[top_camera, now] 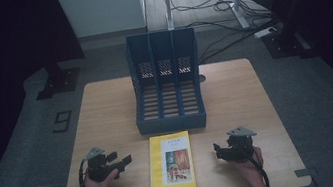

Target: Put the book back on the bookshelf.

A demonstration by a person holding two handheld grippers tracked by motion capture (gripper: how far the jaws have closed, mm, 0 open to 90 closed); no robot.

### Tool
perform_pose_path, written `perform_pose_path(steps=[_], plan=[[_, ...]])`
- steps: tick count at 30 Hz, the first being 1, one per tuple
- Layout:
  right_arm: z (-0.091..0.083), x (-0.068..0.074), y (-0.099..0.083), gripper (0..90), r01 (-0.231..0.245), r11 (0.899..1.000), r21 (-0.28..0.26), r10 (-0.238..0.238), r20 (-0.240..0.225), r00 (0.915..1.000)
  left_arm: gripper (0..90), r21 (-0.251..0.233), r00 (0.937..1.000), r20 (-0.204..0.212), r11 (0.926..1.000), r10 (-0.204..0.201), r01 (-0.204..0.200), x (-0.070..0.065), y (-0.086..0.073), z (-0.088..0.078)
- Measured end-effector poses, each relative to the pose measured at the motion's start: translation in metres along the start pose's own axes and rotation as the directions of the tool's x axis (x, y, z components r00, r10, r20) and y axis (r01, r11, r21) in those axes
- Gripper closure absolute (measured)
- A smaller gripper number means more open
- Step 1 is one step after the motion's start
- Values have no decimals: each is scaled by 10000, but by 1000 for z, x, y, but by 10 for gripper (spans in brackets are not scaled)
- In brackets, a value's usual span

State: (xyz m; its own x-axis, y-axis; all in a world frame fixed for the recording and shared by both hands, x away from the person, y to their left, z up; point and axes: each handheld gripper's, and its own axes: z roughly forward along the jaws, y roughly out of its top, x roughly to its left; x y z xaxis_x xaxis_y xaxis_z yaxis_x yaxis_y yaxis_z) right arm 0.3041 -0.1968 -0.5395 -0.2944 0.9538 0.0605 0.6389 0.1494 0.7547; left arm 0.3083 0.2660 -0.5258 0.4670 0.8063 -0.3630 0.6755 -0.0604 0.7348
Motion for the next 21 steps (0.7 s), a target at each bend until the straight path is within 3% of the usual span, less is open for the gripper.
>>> perform_pose_path(steps=[11, 21], plan=[[-13, 14, 8, 133, 33, 9981, -621, -66, -520, 9986, 240, 134, 9990, 268, 9993, 349, -352, -16, 1, 6], [-17, 25, 11, 139, 71, 9961, -874, -155, -956, 9953, 240, 303, 9968, 451, 9973, 657, -671, -28, 1, 12]])
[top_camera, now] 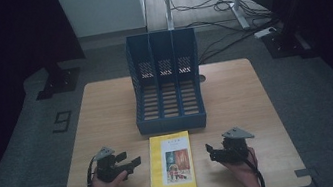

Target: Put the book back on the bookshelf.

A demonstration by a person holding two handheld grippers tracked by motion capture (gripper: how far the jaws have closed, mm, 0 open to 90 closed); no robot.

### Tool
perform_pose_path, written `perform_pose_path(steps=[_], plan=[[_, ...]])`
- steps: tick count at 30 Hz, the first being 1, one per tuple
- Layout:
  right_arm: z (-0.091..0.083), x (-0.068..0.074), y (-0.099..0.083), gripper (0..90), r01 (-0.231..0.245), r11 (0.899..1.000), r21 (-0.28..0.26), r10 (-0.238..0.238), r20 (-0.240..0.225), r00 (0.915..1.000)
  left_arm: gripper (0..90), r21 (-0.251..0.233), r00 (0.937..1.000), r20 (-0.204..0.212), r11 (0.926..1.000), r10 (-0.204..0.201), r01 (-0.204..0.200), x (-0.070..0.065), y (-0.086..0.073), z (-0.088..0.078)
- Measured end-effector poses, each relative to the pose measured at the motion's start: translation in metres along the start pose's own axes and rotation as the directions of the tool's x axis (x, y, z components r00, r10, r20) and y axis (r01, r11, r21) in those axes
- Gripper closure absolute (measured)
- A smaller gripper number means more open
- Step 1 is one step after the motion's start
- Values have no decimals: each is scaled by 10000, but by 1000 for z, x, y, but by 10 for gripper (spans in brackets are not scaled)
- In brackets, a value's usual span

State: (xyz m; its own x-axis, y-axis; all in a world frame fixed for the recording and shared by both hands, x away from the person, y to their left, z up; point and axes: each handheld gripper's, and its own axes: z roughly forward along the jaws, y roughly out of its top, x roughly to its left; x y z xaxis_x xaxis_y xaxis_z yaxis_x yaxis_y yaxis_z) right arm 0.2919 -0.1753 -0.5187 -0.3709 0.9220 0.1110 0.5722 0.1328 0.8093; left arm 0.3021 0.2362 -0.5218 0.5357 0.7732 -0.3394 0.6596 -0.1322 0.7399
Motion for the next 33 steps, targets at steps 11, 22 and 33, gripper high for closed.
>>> perform_pose_path(steps=[11, 22, 33], plan=[[6, 15, 0, 159, 83, 10000, -23, -85, -510, 9987, 240, 172, 9992, 265, 9994, 308, -313, -12, -2, 9], [18, 37, -2, 176, 353, 9991, 230, -328, -1016, 9943, 240, 575, 9962, 488, 9955, 725, -752, -31, -5, 24], [33, 56, 3, 221, 338, 9991, 236, -305, -1305, 9910, 239, 797, 9935, 617, 9918, 952, -1000, -43, -8, 34]])
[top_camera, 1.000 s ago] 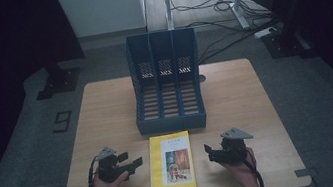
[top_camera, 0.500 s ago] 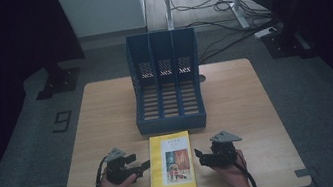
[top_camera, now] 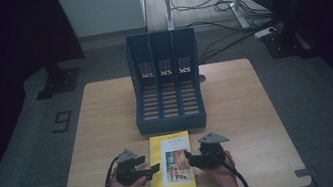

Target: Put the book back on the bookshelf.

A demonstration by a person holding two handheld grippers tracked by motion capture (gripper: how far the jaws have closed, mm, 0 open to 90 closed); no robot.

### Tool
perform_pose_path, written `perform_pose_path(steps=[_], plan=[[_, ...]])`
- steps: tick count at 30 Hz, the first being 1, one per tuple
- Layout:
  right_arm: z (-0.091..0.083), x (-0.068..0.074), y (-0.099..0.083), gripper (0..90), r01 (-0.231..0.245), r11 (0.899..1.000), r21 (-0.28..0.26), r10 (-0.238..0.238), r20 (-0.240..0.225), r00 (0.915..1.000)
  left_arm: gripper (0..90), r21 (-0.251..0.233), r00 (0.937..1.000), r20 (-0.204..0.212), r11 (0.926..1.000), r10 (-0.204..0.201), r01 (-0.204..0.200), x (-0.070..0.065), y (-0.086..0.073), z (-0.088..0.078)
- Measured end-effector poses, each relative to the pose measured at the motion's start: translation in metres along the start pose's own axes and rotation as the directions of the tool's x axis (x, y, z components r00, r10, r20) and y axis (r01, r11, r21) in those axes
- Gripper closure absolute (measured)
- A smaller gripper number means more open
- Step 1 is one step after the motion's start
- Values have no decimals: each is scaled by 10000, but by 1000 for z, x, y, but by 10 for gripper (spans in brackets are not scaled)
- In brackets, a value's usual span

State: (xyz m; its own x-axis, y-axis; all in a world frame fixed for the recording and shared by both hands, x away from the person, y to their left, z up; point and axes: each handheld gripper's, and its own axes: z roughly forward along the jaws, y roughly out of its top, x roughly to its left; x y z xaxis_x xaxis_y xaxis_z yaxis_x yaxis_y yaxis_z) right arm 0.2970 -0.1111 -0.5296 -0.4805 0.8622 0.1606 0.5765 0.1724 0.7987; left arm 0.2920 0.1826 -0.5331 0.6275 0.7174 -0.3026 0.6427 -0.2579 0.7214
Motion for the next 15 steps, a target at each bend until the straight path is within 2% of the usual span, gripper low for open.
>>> perform_pose_path(steps=[4, 10, 15], plan=[[9, 5, 0, 232, -117, 9999, 32, 117, -195, 9997, 239, 125, 10000, -8, 9999, 20, -19, -1, -1, 3], [13, 13, -4, 233, 62, 9998, 179, -55, -366, 9993, 239, 240, 10000, 7, 9997, 89, -89, -1, -3, 5], [15, 16, -13, 233, 328, 9986, 416, -310, -422, 9986, 240, 188, 10000, -49, 9998, -5, 6, 1, -4, 3]])
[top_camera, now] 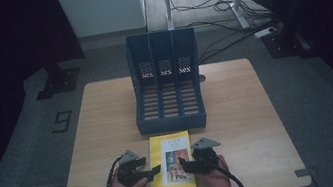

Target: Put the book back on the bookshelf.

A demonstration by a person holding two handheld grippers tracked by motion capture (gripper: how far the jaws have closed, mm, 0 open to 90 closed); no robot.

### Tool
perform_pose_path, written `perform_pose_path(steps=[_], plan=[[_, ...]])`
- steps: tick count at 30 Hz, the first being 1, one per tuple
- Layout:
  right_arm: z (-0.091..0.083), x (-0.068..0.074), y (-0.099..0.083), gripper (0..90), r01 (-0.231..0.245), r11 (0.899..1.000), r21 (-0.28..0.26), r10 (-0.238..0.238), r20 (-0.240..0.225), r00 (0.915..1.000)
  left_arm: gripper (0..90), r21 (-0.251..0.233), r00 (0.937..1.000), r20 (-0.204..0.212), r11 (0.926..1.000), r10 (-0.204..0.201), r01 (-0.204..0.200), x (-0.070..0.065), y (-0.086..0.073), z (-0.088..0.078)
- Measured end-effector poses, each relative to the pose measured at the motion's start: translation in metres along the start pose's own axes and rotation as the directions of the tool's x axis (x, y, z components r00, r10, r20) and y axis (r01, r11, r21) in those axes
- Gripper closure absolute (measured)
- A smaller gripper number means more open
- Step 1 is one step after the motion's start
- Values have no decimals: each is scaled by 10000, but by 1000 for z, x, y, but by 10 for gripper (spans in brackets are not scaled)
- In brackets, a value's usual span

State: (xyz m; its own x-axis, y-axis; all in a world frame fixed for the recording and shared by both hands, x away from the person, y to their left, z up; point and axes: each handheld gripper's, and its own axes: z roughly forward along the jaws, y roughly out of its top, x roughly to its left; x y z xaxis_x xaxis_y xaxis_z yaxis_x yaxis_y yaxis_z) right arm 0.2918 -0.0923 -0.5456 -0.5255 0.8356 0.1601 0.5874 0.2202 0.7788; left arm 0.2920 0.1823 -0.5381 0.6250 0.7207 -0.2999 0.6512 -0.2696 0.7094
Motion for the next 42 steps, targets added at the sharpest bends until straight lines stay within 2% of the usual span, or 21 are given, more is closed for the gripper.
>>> perform_pose_path(steps=[4, 13, 32, 36, 39, 42], plan=[[2, 1, -1, 238, 60, 10000, 10, -60, -72, 10000, 242, -3, 9998, 182, 10000, -95, 95, 0, 0, 1], [3, 7, -3, 262, 203, 9998, 42, -202, -182, 9996, 242, 207, 9991, 430, 9998, 44, -53, -6, -2, 8], [4, 10, -3, 231, 108, 9997, 205, -105, -132, 9999, 239, 218, 9998, 170, 9997, 90, -94, -8, -4, 11], [2, 14, -2, 246, 341, 9994, 100, -341, 76, 9994, 229, 183, 9999, 110, 9998, 105, -107, -9, -4, 12], [0, 15, -1, 291, 369, 9993, 6, -369, 143, 9992, 228, 177, 9999, 145, 9998, 77, -79, -9, -4, 12], [-4, 13, 1, 328, 316, 9993, -199, -315, 34, 9995, 228, 171, 9999, 128, 9998, 72, -74, -9, -4, 12]])
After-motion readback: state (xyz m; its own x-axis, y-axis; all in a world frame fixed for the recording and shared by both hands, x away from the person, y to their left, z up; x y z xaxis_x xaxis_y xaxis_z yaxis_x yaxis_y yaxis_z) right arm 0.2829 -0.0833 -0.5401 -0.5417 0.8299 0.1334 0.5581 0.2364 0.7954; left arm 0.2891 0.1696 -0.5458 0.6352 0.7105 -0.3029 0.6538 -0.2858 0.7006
